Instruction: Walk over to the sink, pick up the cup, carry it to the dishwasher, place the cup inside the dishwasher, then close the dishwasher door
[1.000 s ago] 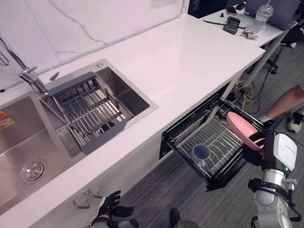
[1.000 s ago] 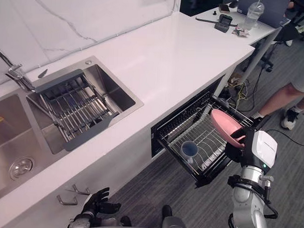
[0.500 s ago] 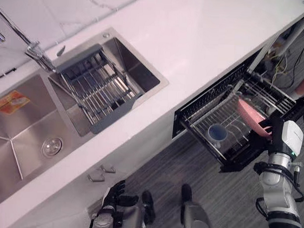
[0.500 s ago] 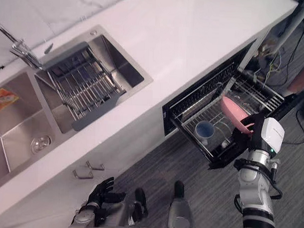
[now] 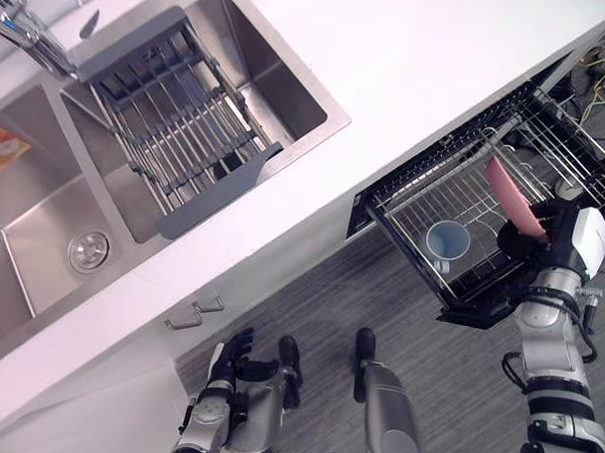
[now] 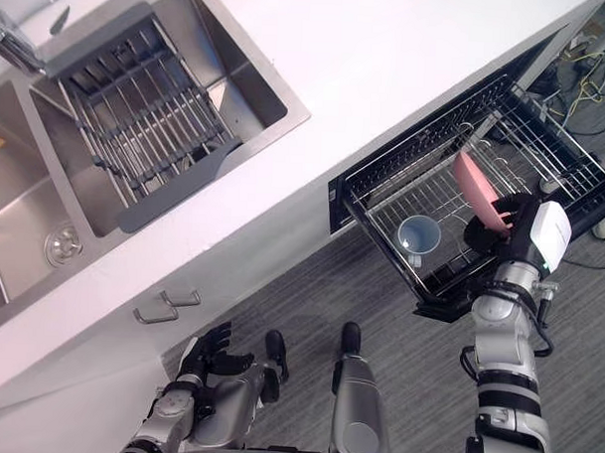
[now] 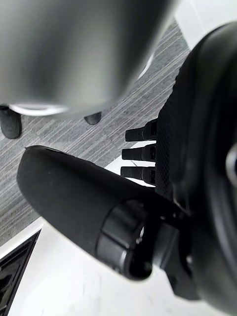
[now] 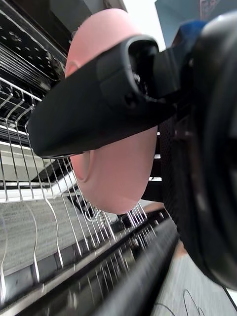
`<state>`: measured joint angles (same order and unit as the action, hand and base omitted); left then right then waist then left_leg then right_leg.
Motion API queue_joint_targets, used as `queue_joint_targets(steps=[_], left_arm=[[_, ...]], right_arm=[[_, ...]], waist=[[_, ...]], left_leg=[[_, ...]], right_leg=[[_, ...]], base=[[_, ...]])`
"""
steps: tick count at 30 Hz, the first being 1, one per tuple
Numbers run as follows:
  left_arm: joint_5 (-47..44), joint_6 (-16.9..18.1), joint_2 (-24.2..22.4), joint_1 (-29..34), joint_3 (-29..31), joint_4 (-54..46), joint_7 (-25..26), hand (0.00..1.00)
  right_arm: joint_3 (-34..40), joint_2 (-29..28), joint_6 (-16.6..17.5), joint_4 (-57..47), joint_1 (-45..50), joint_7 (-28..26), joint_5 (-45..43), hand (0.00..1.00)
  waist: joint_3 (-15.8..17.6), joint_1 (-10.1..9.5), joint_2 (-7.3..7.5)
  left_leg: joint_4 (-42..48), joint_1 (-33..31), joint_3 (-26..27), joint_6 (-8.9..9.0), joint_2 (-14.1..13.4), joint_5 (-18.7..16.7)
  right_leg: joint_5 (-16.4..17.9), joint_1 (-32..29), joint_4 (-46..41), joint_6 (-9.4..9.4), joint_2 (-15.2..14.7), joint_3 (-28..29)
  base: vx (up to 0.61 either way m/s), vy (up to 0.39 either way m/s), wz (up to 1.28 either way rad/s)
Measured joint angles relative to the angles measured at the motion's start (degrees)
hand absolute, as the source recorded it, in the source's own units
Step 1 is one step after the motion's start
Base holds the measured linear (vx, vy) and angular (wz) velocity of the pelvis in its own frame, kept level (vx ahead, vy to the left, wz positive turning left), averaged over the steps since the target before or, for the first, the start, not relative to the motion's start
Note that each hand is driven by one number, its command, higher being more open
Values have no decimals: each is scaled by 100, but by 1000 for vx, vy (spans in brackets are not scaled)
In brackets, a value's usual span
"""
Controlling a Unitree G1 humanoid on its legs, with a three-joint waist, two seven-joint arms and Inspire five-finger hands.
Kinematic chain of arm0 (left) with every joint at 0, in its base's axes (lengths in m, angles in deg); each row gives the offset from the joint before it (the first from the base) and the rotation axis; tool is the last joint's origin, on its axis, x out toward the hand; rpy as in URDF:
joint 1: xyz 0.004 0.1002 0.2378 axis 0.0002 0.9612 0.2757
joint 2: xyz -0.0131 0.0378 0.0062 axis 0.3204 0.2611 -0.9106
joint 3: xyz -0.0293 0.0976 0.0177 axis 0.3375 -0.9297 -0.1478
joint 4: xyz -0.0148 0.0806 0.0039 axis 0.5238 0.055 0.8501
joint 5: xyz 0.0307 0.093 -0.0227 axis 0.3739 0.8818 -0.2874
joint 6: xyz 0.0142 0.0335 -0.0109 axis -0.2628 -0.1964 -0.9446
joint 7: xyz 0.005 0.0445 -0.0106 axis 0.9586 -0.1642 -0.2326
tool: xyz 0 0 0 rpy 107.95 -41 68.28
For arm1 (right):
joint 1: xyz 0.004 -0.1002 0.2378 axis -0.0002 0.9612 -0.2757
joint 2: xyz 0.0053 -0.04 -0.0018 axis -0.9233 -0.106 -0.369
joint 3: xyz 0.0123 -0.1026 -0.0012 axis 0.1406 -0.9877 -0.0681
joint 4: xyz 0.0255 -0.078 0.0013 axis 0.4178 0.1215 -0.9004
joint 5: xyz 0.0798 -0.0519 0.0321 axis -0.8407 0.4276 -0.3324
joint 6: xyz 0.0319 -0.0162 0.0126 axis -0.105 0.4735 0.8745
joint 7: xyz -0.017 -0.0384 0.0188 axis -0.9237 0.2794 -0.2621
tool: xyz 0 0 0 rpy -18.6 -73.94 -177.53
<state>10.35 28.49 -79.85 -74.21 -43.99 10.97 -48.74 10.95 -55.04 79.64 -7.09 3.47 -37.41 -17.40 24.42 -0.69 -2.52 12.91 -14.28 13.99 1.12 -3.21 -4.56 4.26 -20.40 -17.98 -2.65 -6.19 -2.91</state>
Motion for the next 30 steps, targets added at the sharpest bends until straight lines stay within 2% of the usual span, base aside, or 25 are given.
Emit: queue_joint_targets(steps=[5, 12, 28, 29, 30], left_arm=[[-150, 69, -114, -135, -6, -18, 17, 90], [-263, 70, -283, -308, -5, -1, 144, 90], [-321, 73, -462, -419, 30, -69, 157, 90], [-326, 61, -474, -428, 51, -67, 157, 90], [-326, 62, -487, -429, 57, -68, 157, 90]], right_arm=[[-56, 205, 1, 617, -778, 4, -51, 30], [-51, 338, -74, 1239, -1366, 7, -278, 30], [197, 365, -228, 2395, -1790, -128, -849, 30], [268, 324, -268, 2524, -1881, -146, -931, 90], [294, 301, -288, 2573, -1898, -162, -939, 90]], waist=[[32, -27, 9], [97, -71, 20], [106, -154, 27], [107, -150, 28], [107, -155, 28]], left_leg=[[131, -261, -28, -14, 10, -10], [132, -389, -144, -15, 27, -11], [171, -570, -249, -15, 43, -10], [185, -583, -250, -15, 41, -10], [196, -583, -252, -16, 40, -9]], right_leg=[[16, -186, -33, -17, -37, -45], [36, -254, -34, -15, -66, -133], [36, -378, -72, -15, -87, -222], [36, -386, -75, -15, -87, -222], [37, -386, -87, -14, -87, -223]], base=[[21, 13, 6], [7, 4, 9], [2, 1, 3], [0, 0, 0], [0, 0, 0]])
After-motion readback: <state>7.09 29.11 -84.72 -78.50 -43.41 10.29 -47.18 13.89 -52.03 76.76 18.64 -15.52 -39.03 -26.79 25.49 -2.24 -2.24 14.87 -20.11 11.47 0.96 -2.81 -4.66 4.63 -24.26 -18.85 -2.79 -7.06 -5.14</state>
